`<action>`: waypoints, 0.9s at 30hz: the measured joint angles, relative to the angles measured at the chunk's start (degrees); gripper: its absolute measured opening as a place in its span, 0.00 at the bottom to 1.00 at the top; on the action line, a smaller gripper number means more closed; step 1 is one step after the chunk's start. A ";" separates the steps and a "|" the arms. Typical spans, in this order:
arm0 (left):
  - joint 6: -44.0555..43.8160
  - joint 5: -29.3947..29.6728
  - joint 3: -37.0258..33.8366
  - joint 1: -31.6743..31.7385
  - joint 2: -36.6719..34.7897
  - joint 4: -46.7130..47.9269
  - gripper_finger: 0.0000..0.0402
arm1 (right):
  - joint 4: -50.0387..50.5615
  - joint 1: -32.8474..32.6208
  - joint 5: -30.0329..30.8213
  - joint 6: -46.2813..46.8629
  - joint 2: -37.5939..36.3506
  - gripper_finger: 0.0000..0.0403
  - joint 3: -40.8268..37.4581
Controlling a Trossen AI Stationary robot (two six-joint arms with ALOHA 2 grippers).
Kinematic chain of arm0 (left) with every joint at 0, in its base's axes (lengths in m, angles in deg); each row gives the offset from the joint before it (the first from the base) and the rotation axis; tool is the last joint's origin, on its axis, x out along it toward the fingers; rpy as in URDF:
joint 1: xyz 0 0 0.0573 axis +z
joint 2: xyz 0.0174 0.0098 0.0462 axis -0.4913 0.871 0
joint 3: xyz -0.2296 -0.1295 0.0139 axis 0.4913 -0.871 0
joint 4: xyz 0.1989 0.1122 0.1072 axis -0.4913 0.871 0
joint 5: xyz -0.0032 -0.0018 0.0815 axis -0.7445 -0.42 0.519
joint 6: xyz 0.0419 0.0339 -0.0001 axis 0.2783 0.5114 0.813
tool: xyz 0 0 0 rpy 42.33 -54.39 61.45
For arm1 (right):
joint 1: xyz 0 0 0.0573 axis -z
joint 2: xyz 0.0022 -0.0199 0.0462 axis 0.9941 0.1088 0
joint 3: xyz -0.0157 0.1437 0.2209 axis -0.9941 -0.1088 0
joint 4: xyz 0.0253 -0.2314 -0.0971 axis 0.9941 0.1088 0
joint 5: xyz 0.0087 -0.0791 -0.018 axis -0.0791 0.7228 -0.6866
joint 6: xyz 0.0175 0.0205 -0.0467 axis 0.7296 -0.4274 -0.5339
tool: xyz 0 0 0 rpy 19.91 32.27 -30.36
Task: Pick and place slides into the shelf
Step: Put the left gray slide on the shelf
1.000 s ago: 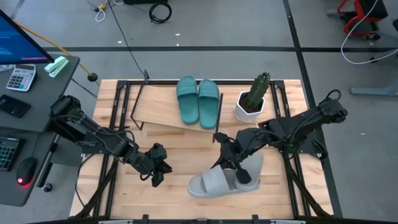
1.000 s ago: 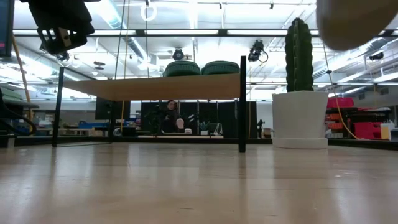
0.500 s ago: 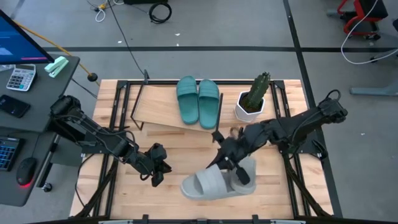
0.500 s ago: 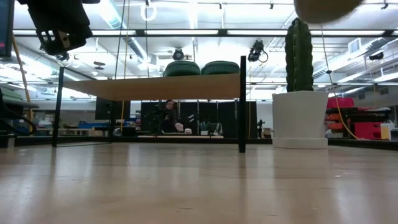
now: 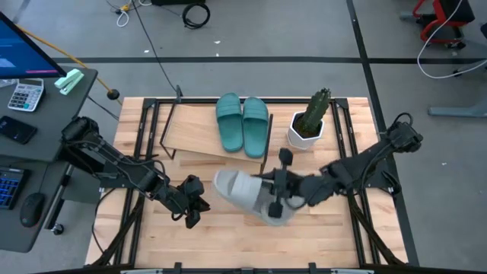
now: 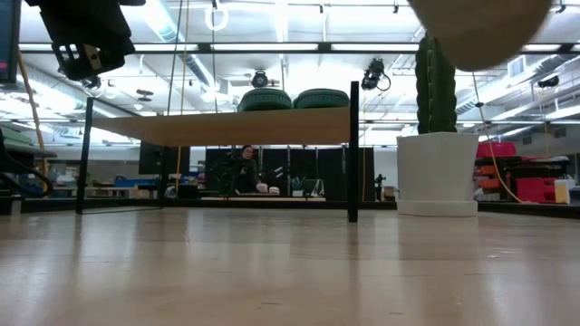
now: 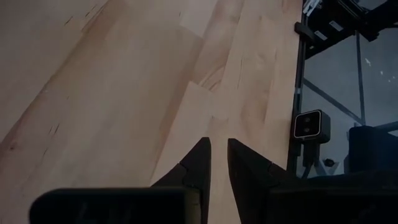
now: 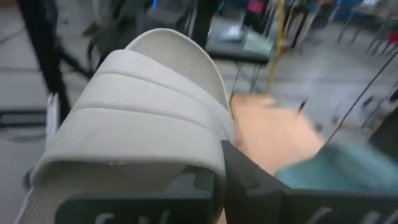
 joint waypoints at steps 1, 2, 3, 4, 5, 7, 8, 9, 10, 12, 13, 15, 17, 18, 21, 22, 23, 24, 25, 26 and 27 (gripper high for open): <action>0.00 0.00 0.00 0.00 0.00 0.00 0.15 | 1.64 -0.51 -0.13 2.14 0.70 0.02 0.00; 0.02 0.00 0.00 0.00 0.00 0.00 0.15 | 2.92 -1.07 -0.17 4.12 1.60 0.02 0.00; 0.02 0.00 0.00 0.00 0.00 0.00 0.15 | 4.38 -1.52 -0.65 5.35 2.54 0.02 0.00; 0.02 0.00 0.00 0.00 0.00 0.01 0.16 | 5.92 -1.85 -1.78 6.07 3.57 0.02 0.00; 0.04 0.00 0.00 0.00 0.00 0.01 0.16 | 7.07 -2.11 -2.74 6.95 4.76 0.02 0.00; 0.04 -0.02 0.00 0.00 0.00 0.04 0.16 | 8.19 -2.16 -5.49 9.21 7.12 0.02 0.00; 0.04 0.00 0.00 0.00 0.00 0.02 0.16 | 8.33 -2.04 -7.47 9.52 8.28 0.02 0.00; 0.04 -0.02 0.00 0.00 0.00 0.01 0.16 | 8.24 -1.81 -8.92 9.62 9.50 0.02 0.00; 0.06 -0.02 0.00 0.00 0.00 0.02 0.16 | 8.16 -1.59 -9.66 9.81 10.73 0.02 0.00; 0.02 -0.04 0.00 0.00 0.00 -0.02 0.16 | 8.46 -0.63 -12.10 9.66 13.05 0.02 -0.02; 0.00 -0.15 -0.01 0.00 0.00 -0.02 0.16 | 8.48 0.13 -13.69 9.63 13.87 0.02 -0.10; -0.15 -0.68 0.00 0.00 0.00 -0.15 0.15 | 8.43 1.52 -15.27 9.06 14.81 0.02 -0.13; -0.99 -1.65 0.00 0.00 0.00 -0.26 0.14 | 8.65 2.81 -16.02 6.80 15.38 0.02 -0.08; -1.51 -2.15 0.00 -0.02 0.00 -0.20 0.14 | 9.28 3.37 -16.16 6.24 15.82 0.02 -0.02; -2.58 -3.21 -0.01 -0.66 0.00 -0.24 0.15 | 13.28 5.11 -16.58 5.27 17.28 0.02 -0.04; -3.10 -3.22 -0.01 -1.06 0.00 -0.24 0.15 | 14.07 5.51 -16.76 4.83 17.86 0.02 -0.04; -3.43 -3.24 0.00 -1.44 0.00 -0.24 0.15 | 14.63 5.88 -17.14 4.61 18.54 0.02 -0.04; -3.84 -3.25 0.00 -1.89 0.00 -0.24 0.15 | 15.00 6.17 -17.40 4.57 19.31 0.02 -0.04; -4.16 -3.24 0.00 -2.35 0.00 -0.22 0.15 | 15.24 6.35 -17.58 4.41 20.21 0.02 -0.04; -4.47 -3.25 0.00 -2.78 0.00 -0.22 0.14 | 15.13 6.41 -17.67 4.16 21.27 0.02 -0.04; -4.63 -3.26 0.00 -3.15 0.00 -0.22 0.14 | 14.81 6.40 -17.82 4.10 22.32 0.02 -0.04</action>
